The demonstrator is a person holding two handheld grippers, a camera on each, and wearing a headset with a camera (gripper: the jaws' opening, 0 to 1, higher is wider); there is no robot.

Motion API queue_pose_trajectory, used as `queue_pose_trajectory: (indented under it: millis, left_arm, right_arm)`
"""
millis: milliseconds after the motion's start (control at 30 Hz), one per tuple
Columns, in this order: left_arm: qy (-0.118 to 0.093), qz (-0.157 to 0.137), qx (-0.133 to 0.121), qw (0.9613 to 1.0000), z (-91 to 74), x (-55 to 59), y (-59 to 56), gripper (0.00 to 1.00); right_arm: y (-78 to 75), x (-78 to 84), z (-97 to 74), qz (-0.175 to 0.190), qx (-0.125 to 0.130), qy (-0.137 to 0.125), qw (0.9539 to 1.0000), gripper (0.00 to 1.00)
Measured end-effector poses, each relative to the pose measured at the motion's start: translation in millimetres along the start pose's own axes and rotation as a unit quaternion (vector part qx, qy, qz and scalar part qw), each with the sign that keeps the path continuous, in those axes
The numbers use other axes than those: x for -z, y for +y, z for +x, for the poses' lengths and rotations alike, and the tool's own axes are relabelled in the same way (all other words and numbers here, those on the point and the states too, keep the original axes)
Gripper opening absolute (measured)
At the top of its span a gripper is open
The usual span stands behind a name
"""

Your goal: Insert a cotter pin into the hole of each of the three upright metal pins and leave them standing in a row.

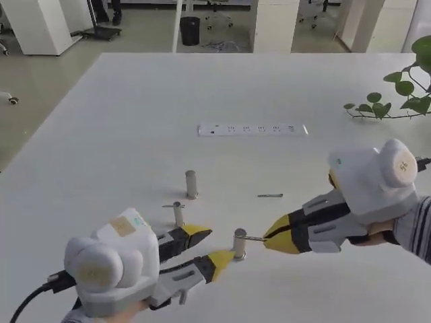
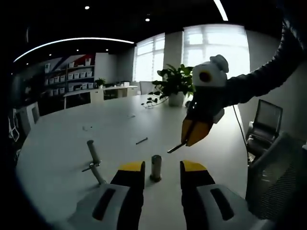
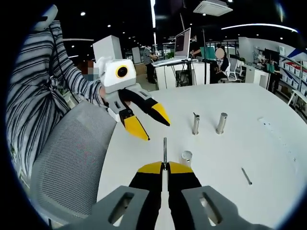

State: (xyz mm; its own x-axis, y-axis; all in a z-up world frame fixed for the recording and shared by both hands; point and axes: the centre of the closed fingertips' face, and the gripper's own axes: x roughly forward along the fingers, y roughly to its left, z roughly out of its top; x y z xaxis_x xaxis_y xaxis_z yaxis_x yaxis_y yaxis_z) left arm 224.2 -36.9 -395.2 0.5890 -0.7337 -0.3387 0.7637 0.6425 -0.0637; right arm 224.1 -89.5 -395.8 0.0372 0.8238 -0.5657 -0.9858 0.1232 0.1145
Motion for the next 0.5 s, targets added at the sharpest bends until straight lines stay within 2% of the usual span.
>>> queue_pose_trajectory:
  millis: [67, 133, 233, 433, 500]
  left_arm:
    - [0.004, -0.001, -0.017, 0.9998, 6.3, 3.5, 3.7, 0.28]
    - [0.017, -0.009, -0.032, 0.9993, 12.3, 10.0, 6.9, 0.29]
    - [0.024, -0.021, -0.037, 0.9988, 21.3, 15.1, 7.8, 0.29]
    - [0.044, -0.024, -0.058, 0.9970, 33.9, 26.3, 11.8, 0.29]
    - [0.062, -0.017, -0.070, 0.9955, 37.7, 34.0, 14.5, 0.29]
  right_arm:
    - [-2.6, 2.5, 0.0, 0.001, 0.002, 0.003, 1.0000, 0.00]
    - [-5.5, 6.0, 0.4, 0.001, 0.004, 0.007, 1.0000, 0.00]
    - [-10.8, 11.1, 1.0, 0.006, 0.004, 0.008, 0.9999, 0.00]
    - [-19.9, 21.2, 3.3, 0.006, 0.003, 0.016, 0.9998, 0.00]
    - [-21.2, 25.1, 4.4, 0.006, 0.000, 0.020, 0.9998, 0.00]
